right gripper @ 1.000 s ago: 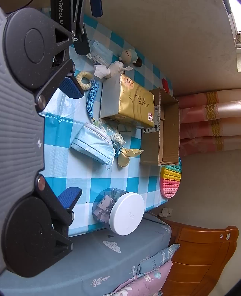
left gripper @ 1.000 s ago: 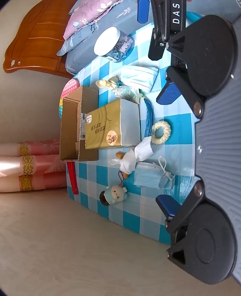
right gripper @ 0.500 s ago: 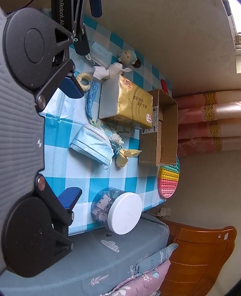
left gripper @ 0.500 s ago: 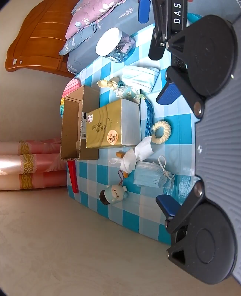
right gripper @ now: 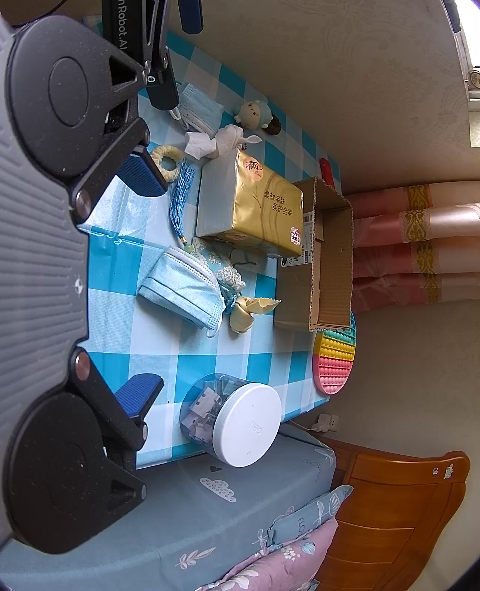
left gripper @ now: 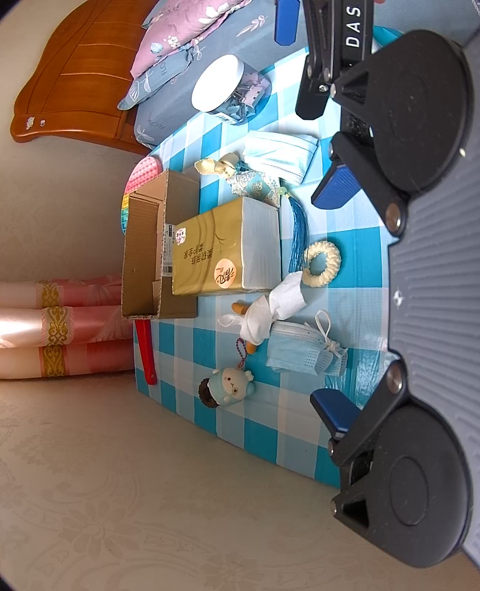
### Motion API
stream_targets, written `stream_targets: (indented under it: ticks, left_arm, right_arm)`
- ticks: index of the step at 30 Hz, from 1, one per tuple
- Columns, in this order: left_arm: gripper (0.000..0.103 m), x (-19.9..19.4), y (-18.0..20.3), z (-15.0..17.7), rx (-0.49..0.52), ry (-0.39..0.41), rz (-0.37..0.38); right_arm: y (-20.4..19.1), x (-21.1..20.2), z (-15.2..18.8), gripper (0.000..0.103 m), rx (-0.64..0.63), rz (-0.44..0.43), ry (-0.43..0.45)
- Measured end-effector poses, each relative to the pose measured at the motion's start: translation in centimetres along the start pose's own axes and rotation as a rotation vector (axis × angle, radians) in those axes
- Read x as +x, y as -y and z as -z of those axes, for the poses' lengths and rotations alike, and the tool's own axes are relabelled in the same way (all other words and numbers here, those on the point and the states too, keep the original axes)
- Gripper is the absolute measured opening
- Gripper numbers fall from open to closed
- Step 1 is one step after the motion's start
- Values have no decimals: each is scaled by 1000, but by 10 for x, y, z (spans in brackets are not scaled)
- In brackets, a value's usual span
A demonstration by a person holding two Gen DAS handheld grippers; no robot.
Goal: Organize soft objects
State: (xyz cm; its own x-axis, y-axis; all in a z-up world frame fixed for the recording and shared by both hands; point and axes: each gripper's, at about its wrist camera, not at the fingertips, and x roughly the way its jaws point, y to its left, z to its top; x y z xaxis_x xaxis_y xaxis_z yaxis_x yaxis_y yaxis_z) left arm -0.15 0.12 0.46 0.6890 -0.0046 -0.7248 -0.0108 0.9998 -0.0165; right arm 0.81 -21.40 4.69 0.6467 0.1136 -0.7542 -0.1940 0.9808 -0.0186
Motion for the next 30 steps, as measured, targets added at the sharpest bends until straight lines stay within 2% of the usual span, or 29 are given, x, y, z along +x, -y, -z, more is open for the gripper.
stream_targets:
  ticks: [30]
  left_arm:
    - [102,-5,-6,-3,-1,4,-3]
  right_arm:
    - [0,-3,0,103,-1,4,4]
